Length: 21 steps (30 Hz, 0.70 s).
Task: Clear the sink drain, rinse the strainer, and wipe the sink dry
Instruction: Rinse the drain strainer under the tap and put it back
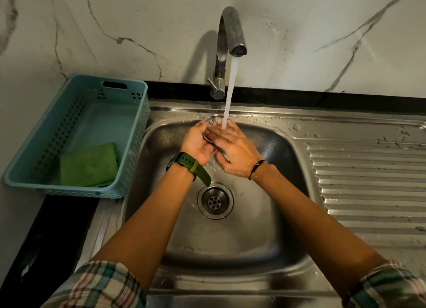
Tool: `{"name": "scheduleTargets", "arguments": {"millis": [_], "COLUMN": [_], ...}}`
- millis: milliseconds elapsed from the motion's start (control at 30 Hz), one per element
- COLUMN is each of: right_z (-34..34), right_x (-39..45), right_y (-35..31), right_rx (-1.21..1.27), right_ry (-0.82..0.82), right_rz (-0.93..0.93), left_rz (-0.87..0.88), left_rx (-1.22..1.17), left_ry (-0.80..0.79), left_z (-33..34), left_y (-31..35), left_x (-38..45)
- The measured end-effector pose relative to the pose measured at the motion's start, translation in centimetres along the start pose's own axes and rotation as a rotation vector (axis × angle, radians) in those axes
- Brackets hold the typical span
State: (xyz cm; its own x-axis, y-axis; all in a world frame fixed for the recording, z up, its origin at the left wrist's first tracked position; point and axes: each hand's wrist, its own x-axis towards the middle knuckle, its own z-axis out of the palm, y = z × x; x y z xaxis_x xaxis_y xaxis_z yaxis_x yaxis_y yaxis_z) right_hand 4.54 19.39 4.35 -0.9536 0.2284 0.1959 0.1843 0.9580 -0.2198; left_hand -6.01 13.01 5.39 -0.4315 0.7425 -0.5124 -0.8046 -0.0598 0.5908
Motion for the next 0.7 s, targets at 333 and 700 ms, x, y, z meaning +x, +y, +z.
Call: {"name": "scheduleTargets", "arguments": {"millis": [333,700], "right_z": [-0.3,1.9], "right_x": [1.8,0.4], "right_y": [0.6,-2.8], "right_rx": [1.08,0.299], "right_ry": [0.559,0.162], "right_rz": [0.828,0.302], "left_rz": [-0.019,0.063], "left_rx": [0.208,0.049], "left_ry": [0.039,0.06], "left_z": [-1.1,-1.3], "left_y": [0.1,-0.7], "left_x": [-0.1,0.0]}}
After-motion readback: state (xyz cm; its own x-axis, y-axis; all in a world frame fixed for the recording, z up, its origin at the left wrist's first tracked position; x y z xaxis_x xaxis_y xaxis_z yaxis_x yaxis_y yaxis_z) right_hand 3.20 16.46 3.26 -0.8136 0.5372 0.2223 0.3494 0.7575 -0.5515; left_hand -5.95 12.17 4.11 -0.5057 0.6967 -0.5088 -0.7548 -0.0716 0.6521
